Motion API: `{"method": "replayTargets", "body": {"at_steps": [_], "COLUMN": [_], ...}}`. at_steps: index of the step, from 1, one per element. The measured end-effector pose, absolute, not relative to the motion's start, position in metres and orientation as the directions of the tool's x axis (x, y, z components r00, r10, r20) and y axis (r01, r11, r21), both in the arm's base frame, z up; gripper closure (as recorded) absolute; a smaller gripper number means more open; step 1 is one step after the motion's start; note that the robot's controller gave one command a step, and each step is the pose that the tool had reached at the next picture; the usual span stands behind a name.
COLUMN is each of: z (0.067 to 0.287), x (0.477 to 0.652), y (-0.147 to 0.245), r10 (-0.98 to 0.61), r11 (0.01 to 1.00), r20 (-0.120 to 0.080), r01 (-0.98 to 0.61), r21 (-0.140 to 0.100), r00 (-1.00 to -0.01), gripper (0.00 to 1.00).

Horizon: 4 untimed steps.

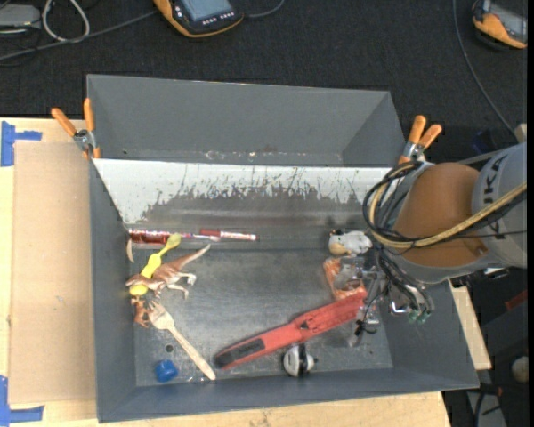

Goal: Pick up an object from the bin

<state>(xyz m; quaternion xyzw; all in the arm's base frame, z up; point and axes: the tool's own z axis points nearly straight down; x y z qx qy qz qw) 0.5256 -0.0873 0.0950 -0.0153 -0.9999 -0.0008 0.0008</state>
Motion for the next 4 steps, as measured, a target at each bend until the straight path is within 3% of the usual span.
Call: {"method": "replayTargets", "body": {"at_steps": [1,2,3,4], "z": [0.076,0.076,0.153,0.289], "x": [0.526,0.526,0.543,0.555], "y": [-0.079,-0.079,-0.140,-0.110], "r10": [-0.072,-0.072,-0.129,-0.218], "r11": [0.997,0.997,0.992,0.976], "r20": [-0.016,-0.016,-0.013,-0.009], "r01": [-0.072,-0.072,-0.129,-0.218], "r21": [-0.004,-0.004,-0.003,0.001], "r00": [-0.997,-0.997,-0.991,-0.976], "gripper": [1.00,1.00,1.00,0.00]}}
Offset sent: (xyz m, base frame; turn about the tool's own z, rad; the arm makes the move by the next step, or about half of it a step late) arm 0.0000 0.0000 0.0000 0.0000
